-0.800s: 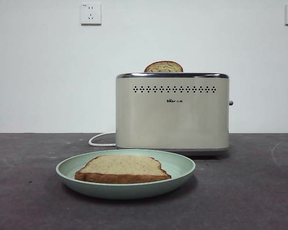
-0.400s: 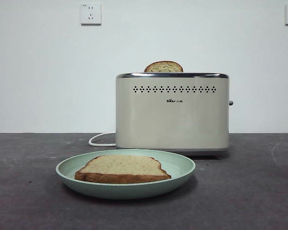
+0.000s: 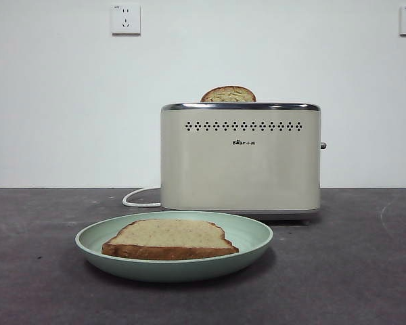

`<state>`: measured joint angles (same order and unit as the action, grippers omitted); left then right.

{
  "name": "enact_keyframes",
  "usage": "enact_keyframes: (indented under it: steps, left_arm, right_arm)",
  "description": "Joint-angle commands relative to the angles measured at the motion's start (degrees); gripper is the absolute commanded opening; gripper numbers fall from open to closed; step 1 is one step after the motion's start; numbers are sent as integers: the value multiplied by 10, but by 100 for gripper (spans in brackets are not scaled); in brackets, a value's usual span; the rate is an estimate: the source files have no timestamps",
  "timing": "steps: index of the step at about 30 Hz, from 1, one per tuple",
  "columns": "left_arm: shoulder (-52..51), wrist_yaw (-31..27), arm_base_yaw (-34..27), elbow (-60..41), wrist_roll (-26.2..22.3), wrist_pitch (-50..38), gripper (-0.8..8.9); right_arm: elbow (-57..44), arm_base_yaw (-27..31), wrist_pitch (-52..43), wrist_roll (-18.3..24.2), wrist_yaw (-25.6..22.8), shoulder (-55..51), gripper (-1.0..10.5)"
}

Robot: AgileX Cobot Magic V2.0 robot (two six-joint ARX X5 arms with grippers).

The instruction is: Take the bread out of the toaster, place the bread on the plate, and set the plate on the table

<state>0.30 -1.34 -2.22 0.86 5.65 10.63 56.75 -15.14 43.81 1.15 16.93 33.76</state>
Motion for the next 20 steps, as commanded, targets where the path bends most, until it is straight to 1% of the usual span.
enact_keyframes:
  steps: [1,5,7,10,11,14,20]
  left_arm:
    - [-2,-1,-2,-7,3,-7,-4]
    - [-2,-1,-2,-7,3,-7,-4]
    - [-2,-1,-2,-7,3,-7,-4]
    - [-2,-1,-2,-7,3,-7,-4]
    - [-2,-1,-2,-7,3,-7,-4]
    - [-2,-1,-2,-7,3,-7,-4]
    - [-2,0,-2,-7,3,-7,-4]
  right_arm:
    - [-55,64,-55,11,0,-24,0]
    - [-175,110,-173,11,-4,-87,0]
    - [-249,120,-241,11,-8,-127,0]
    - [-342,125,-316,13,-14,-174,0]
    - [-366,125,-332,13,-25,-186,0]
    - [-428,125,-358,12,-66,-221,1]
    - [-487,125,-361,8,-101,-266,0]
